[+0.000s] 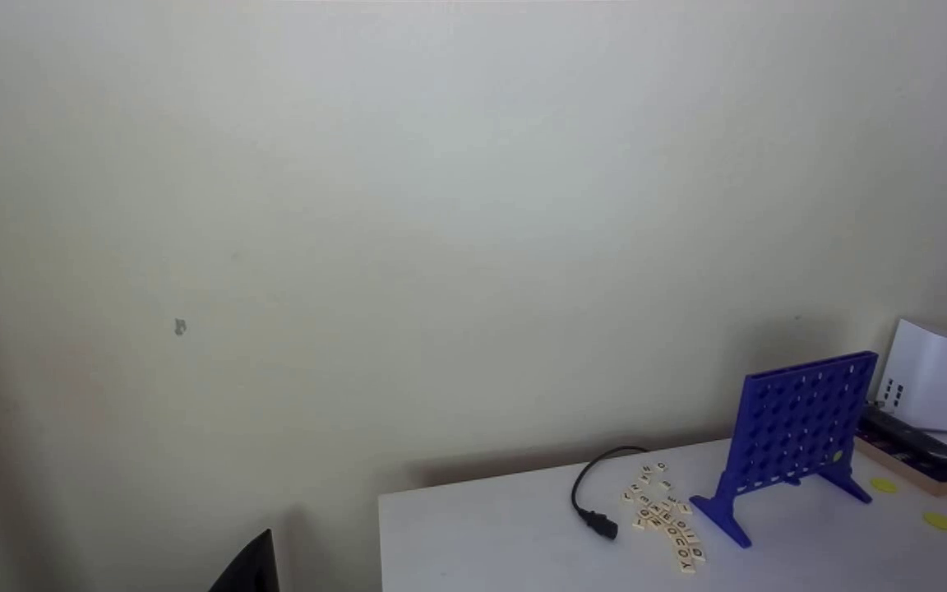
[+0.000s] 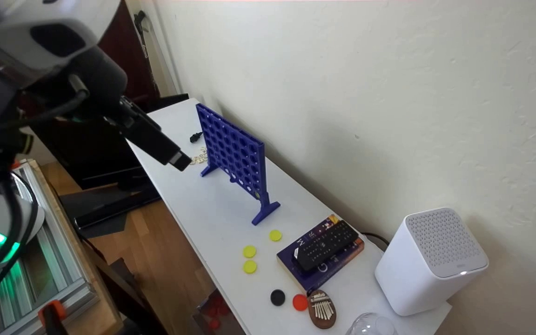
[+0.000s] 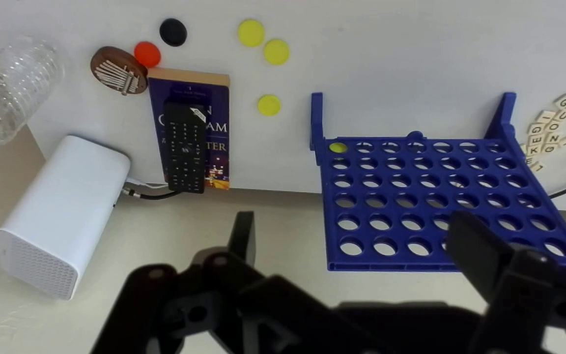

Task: Put one yellow chip inside the blue gameboard.

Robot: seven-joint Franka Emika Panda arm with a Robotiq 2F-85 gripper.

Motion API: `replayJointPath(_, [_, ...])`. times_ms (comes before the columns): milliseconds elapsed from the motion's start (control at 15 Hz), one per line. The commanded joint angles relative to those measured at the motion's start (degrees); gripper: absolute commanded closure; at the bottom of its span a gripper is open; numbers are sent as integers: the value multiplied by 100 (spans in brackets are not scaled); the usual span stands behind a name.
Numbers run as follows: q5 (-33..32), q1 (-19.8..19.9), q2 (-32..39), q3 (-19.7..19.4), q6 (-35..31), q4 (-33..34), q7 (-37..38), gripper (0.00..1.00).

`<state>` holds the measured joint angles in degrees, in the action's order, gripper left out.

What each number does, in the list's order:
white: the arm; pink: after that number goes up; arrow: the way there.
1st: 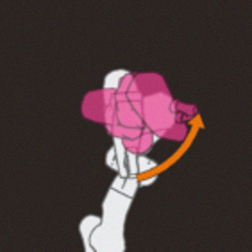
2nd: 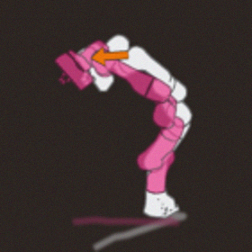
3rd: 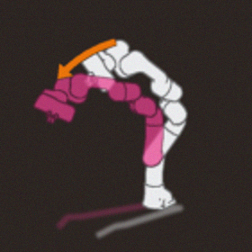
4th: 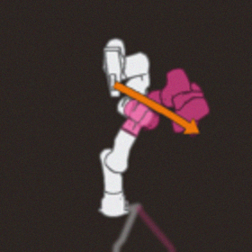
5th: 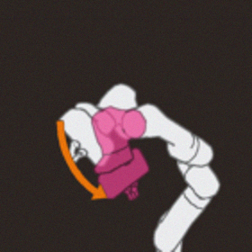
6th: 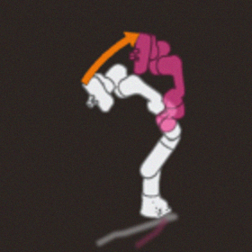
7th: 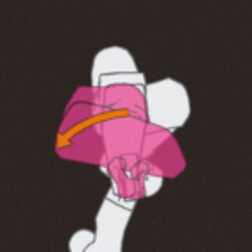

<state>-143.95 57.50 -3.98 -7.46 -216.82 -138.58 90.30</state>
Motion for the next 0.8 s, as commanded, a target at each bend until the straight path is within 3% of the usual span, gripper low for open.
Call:
replayJointPath(0, [0, 501, 100, 669, 209, -74, -194, 0])
replayJointPath(400, [0, 1231, -155, 1728, 182, -408, 34, 0])
replayJointPath(467, [2, 976, 91, 1445, 179, -242, -27, 0])
replayJointPath(733, [3, 1120, 21, 1657, 179, -293, -6, 0])
